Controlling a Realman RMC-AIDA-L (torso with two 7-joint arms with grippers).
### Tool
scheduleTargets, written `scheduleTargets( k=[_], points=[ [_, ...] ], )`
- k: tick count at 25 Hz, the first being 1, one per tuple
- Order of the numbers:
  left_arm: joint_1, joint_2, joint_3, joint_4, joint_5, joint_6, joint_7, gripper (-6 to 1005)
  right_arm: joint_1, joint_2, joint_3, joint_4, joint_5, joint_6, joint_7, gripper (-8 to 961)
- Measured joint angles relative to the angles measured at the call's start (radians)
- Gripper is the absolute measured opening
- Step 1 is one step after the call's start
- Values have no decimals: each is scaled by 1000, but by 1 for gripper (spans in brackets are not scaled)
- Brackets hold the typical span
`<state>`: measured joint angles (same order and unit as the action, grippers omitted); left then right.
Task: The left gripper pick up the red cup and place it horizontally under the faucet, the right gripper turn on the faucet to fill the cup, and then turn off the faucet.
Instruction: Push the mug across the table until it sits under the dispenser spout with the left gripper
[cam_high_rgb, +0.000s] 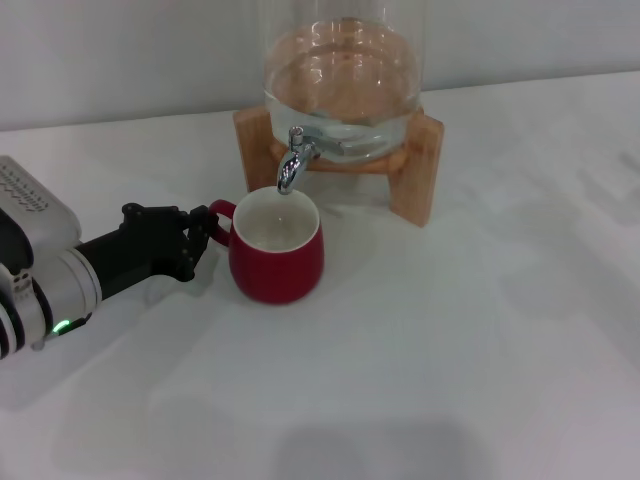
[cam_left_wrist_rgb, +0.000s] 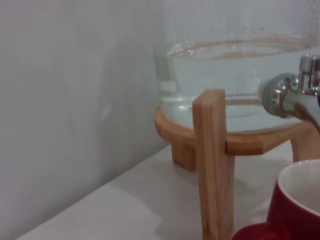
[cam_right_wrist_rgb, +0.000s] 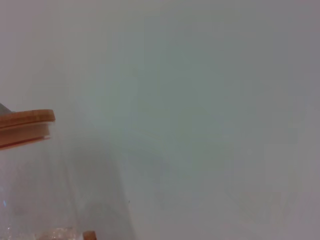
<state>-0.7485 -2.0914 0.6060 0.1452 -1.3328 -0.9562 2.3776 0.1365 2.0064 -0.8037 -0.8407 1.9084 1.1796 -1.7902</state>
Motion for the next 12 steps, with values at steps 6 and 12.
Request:
scheduleTargets(
  k=[6,12],
  points=[
    [-1,1,0,-8,3,15,0,104,-2,0,0,0,0,0,0,795],
    [0,0,0,-8,3,18,0,131,-5,0,0,0,0,2,0,795]
  ],
)
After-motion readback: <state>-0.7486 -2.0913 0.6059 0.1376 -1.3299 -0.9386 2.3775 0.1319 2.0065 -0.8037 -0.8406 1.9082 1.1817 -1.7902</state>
